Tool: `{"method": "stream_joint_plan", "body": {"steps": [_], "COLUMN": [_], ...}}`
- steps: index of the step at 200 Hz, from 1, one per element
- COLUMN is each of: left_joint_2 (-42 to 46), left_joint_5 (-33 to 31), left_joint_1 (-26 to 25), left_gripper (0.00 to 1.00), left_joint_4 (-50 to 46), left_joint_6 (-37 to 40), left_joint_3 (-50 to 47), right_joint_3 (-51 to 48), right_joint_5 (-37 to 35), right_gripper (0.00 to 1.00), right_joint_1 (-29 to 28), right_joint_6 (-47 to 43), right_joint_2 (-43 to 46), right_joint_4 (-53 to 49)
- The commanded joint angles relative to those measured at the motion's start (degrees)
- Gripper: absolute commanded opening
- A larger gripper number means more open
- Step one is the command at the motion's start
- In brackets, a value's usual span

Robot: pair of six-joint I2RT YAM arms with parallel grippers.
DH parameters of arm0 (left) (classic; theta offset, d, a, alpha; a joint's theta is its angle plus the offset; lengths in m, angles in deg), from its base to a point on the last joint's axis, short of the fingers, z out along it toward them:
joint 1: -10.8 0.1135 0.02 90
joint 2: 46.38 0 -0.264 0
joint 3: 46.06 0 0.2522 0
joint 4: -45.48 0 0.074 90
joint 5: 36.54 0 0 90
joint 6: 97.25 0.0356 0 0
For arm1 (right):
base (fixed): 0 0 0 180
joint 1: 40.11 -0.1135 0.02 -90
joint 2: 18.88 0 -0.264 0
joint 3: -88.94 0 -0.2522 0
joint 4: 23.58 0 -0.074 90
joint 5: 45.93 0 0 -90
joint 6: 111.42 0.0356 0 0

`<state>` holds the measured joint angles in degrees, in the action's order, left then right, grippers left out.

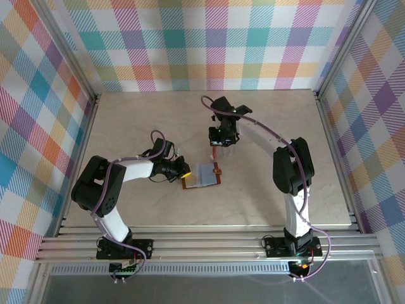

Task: Put the credit cards into the card holder

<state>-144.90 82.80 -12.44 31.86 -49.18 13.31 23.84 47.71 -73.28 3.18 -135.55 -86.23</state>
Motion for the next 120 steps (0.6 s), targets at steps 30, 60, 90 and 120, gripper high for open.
{"method": "stream_joint_plan", "body": {"steps": [30, 60, 90, 120], "left_joint_2": [-2.3, -2.3, -2.3, -2.2], "left_joint_5": [-3.5, -3.5, -3.4, -3.3], "left_joint_1": [-0.8, -0.7, -0.7, -0.7], "left_gripper": [0.00, 0.00, 0.00, 0.00], "left_joint_4": [-8.0, -8.0, -8.0, -8.0], "left_joint_6": [0.9, 0.8, 0.8, 0.8], "left_joint_3": [-1.9, -1.9, -1.9, -1.9], "right_joint_3": [1.7, 4.0, 5.1, 5.4], "right_joint_5": [1.6, 3.2, 3.2, 3.2], "right_gripper": [0.31, 0.37, 0.40, 0.41], "right_joint_1": [0.0, 0.0, -0.1, -0.2], "right_joint_6": [-1.4, -1.5, -1.4, -1.4], "right_joint_2": [-1.4, -4.8, -6.7, -7.7], "right_joint_4": [-2.2, -2.6, -3.0, -3.3]}}
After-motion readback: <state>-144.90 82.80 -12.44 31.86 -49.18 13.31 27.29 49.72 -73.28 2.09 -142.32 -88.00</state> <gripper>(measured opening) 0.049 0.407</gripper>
